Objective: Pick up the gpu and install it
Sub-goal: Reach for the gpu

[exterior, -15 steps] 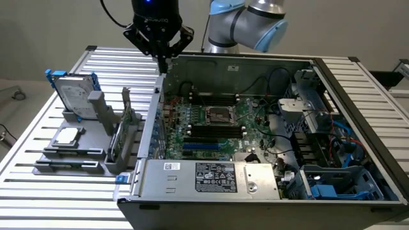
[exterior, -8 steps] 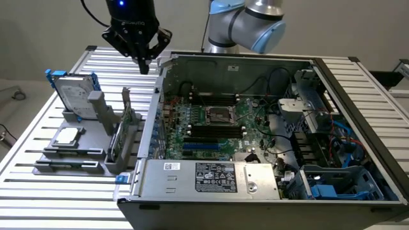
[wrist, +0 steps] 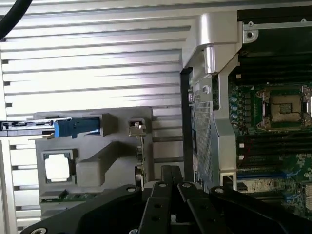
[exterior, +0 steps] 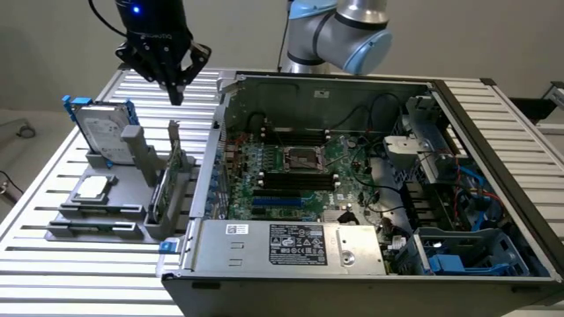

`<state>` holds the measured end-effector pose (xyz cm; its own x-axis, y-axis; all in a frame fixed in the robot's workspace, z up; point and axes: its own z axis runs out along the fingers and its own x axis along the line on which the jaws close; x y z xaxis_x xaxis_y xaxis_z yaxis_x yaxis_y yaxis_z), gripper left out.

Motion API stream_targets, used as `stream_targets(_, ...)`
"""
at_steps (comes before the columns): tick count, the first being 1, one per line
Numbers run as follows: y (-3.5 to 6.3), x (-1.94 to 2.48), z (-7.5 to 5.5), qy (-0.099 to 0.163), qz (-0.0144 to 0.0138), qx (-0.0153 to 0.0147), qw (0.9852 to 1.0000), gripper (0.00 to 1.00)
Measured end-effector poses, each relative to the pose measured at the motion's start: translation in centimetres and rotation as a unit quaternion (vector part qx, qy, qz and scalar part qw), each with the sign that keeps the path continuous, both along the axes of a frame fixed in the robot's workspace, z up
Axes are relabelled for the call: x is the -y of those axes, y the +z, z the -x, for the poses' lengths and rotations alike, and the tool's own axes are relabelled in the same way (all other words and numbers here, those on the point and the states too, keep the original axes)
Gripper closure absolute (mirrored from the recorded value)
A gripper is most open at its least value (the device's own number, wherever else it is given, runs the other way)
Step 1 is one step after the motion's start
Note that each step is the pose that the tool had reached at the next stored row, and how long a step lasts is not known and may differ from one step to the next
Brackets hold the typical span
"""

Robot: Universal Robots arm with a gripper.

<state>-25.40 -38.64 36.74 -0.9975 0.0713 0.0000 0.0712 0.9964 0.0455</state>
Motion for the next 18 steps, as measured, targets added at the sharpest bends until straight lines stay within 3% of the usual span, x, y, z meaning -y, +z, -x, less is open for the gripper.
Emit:
stream_targets(7, -0.57, -0.12, 3.0, 0.001, 0.0014, -0.0014, 1.0, 0.89)
stream_targets(8, -0.58, -0.12, 3.1, 0.003, 0.0043, -0.0014, 1.0, 0.89)
stream_targets(11, -0.57, -0.12, 3.2, 0.016, 0.024, -0.0015, 0.9996, 0.89)
stream_targets(12, -0.58, -0.12, 3.3, 0.022, 0.0297, -0.0013, 0.9993, 0.89)
stream_targets(13, -0.58, -0.12, 3.3, 0.029, 0.0328, -0.0012, 0.999, 0.89)
stream_targets(15, -0.58, -0.11, 3.3, 0.046, 0.0336, -0.0007, 0.9984, 0.89)
stream_targets(18, -0.58, -0.12, 3.3, 0.048, 0.0336, -0.0006, 0.9983, 0.89)
